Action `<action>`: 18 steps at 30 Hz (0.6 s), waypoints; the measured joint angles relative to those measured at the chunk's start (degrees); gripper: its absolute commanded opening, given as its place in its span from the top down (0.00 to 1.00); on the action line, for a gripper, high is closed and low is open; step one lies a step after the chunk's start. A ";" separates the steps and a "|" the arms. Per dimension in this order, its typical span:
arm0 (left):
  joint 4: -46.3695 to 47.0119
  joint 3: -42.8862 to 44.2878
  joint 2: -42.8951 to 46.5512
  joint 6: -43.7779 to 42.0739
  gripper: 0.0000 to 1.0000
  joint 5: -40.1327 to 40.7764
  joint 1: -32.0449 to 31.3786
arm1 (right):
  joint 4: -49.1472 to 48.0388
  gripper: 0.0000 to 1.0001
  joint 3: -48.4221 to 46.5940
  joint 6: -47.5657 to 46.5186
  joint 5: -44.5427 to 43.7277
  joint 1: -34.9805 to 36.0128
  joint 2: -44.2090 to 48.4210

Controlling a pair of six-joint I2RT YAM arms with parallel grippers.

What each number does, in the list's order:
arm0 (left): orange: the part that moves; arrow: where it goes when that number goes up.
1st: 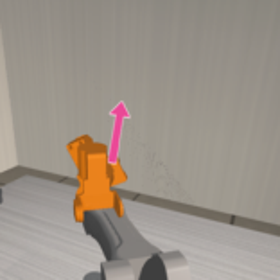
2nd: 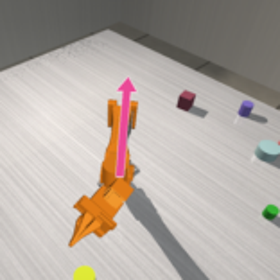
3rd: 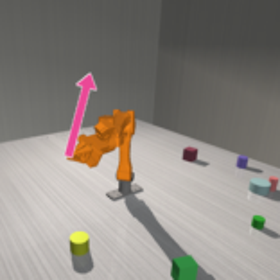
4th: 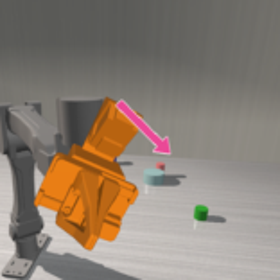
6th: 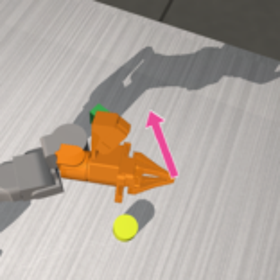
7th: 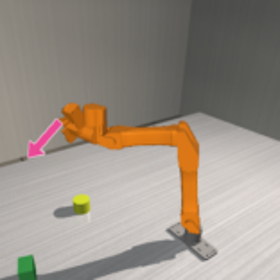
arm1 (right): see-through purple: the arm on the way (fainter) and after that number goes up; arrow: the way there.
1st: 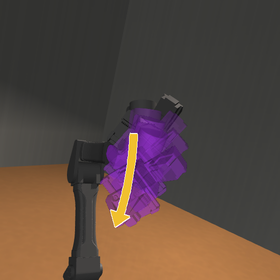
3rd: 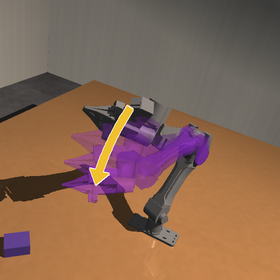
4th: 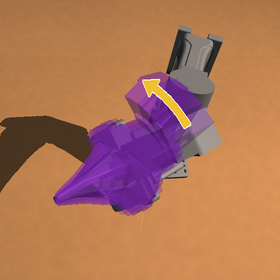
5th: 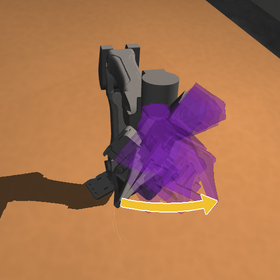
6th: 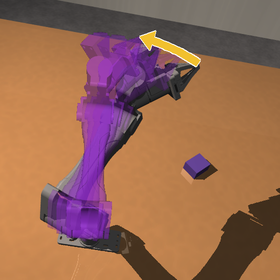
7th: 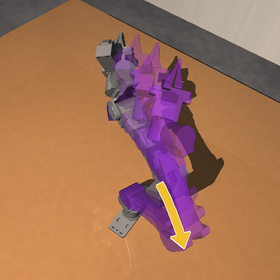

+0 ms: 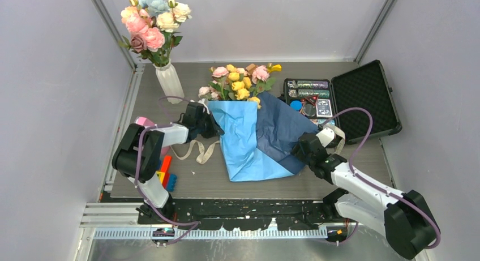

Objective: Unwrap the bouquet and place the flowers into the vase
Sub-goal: Unfold the wrapping paper at the center of the board.

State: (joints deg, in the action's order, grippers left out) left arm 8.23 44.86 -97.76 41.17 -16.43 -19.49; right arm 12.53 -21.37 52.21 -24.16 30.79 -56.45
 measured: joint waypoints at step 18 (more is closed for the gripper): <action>-13.20 1.66 12.87 -9.01 0.28 5.53 0.09 | 11.67 0.14 -5.51 -5.35 -0.17 -0.66 12.50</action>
State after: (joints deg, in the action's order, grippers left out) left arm -4.97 46.52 -84.88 32.16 -10.90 -19.40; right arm 24.21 -26.87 46.85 -24.34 30.13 -43.94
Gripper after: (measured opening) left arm 0.704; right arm 0.810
